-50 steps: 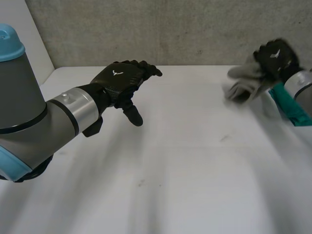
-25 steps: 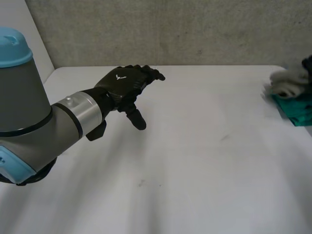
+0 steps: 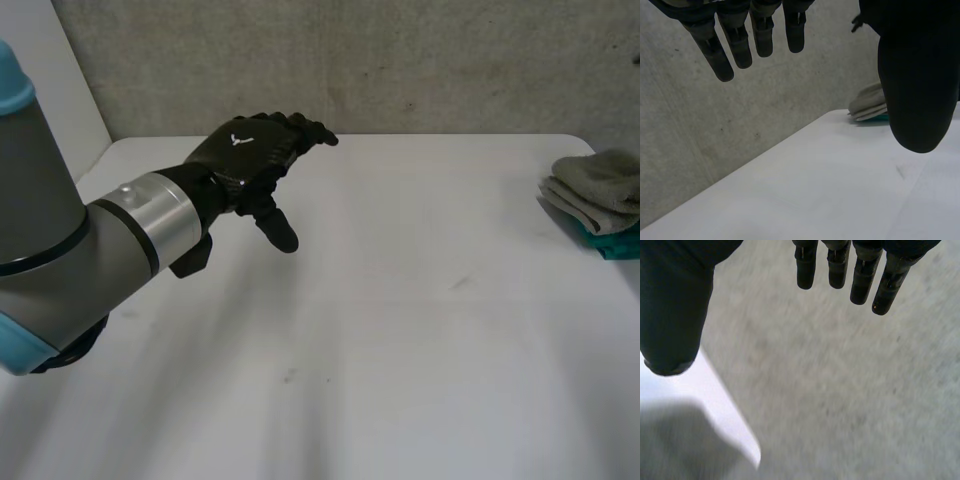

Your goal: Fold the laundry.

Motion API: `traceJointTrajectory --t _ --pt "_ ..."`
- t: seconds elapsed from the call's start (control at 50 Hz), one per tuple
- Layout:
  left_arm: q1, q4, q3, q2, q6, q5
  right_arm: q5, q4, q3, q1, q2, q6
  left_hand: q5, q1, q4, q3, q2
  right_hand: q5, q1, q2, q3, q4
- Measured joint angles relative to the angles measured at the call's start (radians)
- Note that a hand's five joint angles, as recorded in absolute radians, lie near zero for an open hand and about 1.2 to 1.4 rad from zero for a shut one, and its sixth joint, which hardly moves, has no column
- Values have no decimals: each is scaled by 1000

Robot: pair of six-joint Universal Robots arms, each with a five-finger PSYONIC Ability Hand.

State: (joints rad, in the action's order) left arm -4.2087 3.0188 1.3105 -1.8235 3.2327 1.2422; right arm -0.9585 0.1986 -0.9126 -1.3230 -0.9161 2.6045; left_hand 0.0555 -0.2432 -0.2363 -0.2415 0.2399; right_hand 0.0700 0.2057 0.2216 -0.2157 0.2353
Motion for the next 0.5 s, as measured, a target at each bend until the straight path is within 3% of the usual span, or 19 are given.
traceJointTrajectory --t 0.06,0.1,0.22,0.24,0.42,0.5 --pt "-2 0 1 9 -1 1 -30 -1 -19 -32 -46 45 0 0 0 0 0 0 0 0 0 0" --pt "-10 0 2 35 -6 22 -126 -17 -79 -121 -141 141 0 0 0 0 0 0 0 0 0 0" --pt "-38 4 5 84 -16 102 -279 -65 -190 -278 -277 268 0 0 0 0 0 0 0 0 0 0" --pt "-49 6 7 98 -18 131 -336 -86 -234 -341 -321 309 0 0 0 0 0 0 0 0 0 0" --pt "-106 38 73 161 -16 316 -563 -123 -454 -583 -426 378 -6 5 12 6 -10 0 0 0 0 0" --pt "-110 54 102 176 -11 351 -616 -113 -510 -630 -448 378 -8 7 13 6 -14 0 0 0 0 0"
